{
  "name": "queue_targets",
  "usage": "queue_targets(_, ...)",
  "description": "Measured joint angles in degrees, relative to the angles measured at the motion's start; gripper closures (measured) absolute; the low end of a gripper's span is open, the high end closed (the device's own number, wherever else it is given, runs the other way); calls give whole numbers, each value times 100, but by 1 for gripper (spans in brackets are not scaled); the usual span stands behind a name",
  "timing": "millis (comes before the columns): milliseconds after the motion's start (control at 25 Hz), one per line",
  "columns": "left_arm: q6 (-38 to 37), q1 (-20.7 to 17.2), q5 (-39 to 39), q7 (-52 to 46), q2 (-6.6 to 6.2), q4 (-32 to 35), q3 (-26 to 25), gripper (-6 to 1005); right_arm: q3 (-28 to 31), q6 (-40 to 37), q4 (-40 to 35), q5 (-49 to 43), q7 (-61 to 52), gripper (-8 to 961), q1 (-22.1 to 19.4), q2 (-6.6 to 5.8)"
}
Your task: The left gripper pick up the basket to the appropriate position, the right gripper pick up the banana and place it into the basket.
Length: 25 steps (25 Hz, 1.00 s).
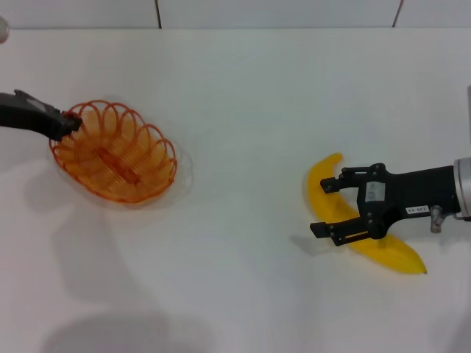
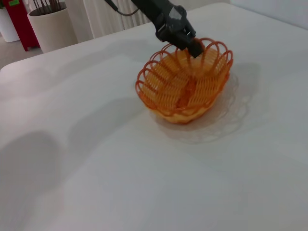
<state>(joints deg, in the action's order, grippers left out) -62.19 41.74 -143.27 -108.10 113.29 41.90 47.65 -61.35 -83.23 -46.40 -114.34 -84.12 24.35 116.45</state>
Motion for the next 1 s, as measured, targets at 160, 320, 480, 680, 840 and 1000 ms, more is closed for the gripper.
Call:
queue_targets(160,-72,4,89,2,15,92,8,898,0,0,0,0,8,61,-8,0)
queue_targets(320,-191,40,325,110,22,100,16,908,0,0,0,0,24,61,-9,0)
queue_targets(480,-287,55,672,378,56,100,17,915,0,0,0,0,26,61,3,0)
queue_targets(680,-290,76,1067,644,104,100,17,923,0,0,0,0,26,61,14,0)
queue_targets(840,-252,80,1224,815,155,100,17,929,0,0,-1,0,28,61,16,0)
queue_targets(1000,-229,139,1336,925,206,62,17,932,0,0,-1,0,29,61,19,7)
